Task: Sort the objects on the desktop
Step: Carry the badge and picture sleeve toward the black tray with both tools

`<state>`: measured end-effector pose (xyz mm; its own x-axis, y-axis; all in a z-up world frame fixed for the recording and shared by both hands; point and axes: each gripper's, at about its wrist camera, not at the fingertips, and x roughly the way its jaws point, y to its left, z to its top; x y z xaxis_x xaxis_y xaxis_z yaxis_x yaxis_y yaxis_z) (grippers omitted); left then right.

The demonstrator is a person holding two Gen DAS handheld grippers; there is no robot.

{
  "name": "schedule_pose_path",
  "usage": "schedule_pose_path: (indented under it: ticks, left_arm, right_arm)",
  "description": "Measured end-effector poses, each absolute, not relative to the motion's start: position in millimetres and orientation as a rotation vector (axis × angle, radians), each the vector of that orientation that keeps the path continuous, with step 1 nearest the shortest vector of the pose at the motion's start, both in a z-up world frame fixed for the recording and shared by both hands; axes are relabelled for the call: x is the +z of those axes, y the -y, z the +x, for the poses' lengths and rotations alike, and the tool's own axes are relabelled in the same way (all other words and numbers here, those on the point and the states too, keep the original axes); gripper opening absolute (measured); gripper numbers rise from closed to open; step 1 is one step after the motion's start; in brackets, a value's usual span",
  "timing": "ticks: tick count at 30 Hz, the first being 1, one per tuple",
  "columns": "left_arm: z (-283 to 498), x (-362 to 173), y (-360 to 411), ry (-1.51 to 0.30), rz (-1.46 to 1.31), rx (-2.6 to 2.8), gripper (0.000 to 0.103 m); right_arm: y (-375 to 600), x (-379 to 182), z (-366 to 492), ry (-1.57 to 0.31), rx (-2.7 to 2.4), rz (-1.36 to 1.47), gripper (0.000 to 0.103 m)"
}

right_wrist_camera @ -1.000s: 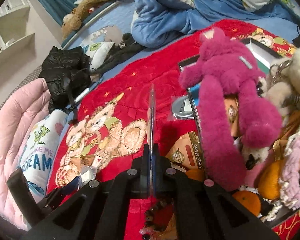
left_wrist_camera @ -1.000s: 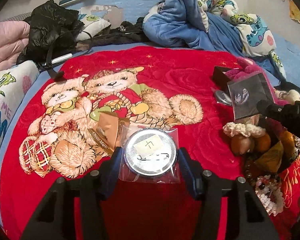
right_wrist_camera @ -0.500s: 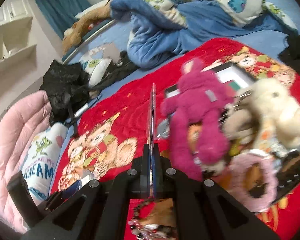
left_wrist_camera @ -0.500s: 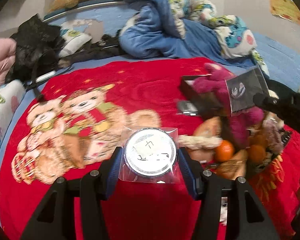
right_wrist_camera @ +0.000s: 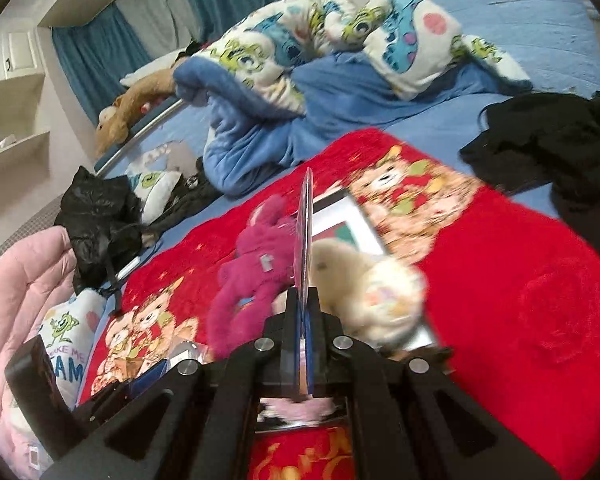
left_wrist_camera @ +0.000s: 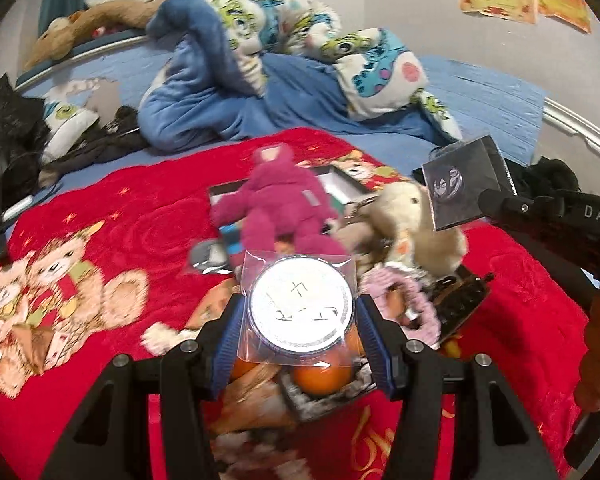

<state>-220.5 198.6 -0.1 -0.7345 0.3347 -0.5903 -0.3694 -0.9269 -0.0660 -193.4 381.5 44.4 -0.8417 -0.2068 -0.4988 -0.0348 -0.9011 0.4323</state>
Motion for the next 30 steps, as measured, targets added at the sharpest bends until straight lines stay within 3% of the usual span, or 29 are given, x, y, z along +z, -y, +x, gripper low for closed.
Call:
schedule_pose_path:
  ticks: [12,30]
  left_arm:
    - [-243.0,-0.8,-216.6,-0.056,-0.853,2.639,0.057]
    - [-270.6,-17.0,-224.8,-0.040,-0.842,2.658,0.057]
  right_arm:
    - [-398.9,37.1,-197.8,0.721,-2.778,0.811,0.005]
    - [-359.5,20.0,-236.3,0.642,-2.655,0.898,0.004]
